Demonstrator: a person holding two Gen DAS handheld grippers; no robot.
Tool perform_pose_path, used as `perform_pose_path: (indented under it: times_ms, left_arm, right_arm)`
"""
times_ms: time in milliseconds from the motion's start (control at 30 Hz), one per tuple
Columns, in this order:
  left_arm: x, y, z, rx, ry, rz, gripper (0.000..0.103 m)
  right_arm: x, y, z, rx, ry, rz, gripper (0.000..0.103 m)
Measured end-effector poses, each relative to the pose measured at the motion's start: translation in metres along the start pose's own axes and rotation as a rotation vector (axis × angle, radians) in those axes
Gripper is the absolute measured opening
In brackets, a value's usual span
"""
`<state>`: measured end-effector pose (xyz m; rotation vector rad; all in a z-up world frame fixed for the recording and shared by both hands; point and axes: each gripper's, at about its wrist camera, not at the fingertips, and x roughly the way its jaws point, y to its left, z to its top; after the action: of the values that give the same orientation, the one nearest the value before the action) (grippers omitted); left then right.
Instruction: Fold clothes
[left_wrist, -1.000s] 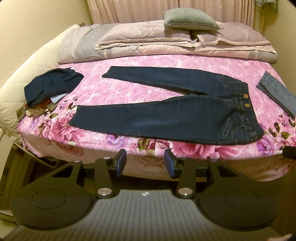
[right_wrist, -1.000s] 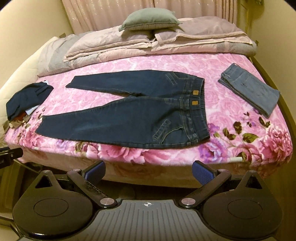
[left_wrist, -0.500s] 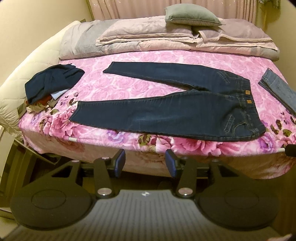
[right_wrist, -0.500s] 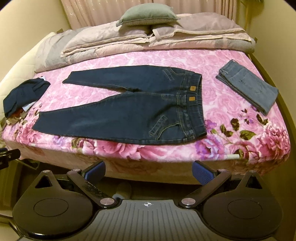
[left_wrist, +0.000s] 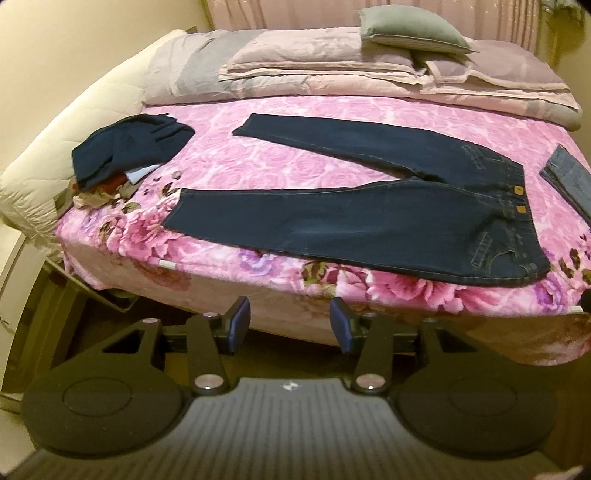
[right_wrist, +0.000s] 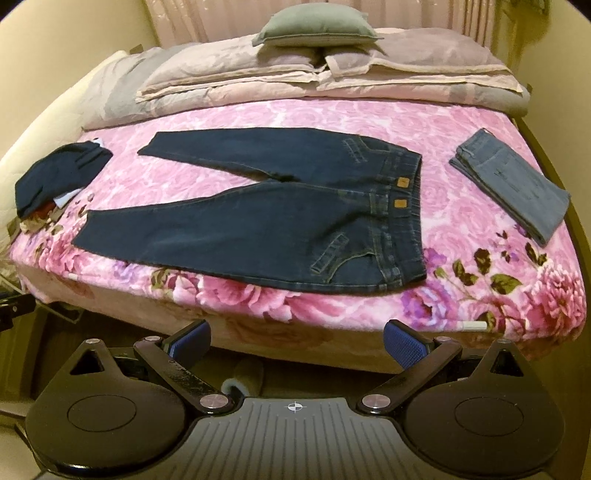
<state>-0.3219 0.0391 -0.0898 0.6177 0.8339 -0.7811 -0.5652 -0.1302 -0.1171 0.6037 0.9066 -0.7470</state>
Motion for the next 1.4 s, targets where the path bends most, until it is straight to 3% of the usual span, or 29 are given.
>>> perform_pose_path:
  times_ms: [400, 833, 1067, 1400]
  left_arm:
    - [0.004, 0.008, 0.010, -0.025, -0.003, 0.037, 0.044]
    - [0.051, 0.004, 0.058, -0.010, -0.011, -0.008, 0.044]
    - [0.096, 0.029, 0.110, -0.012, 0.003, -0.014, 0.044]
    - [0.166, 0.066, 0.211, 0.098, 0.003, -0.070, 0.044]
  right_arm:
    - [0.011, 0.003, 0.010, -0.015, 0.007, 0.023, 0.102]
    - [0.038, -0.022, 0.050, 0.065, 0.007, -0.033, 0.102]
    - [0.070, -0.010, 0.093, 0.094, 0.026, -0.064, 0.102]
    - [0.122, 0.031, 0.165, 0.191, 0.054, -0.121, 0.102]
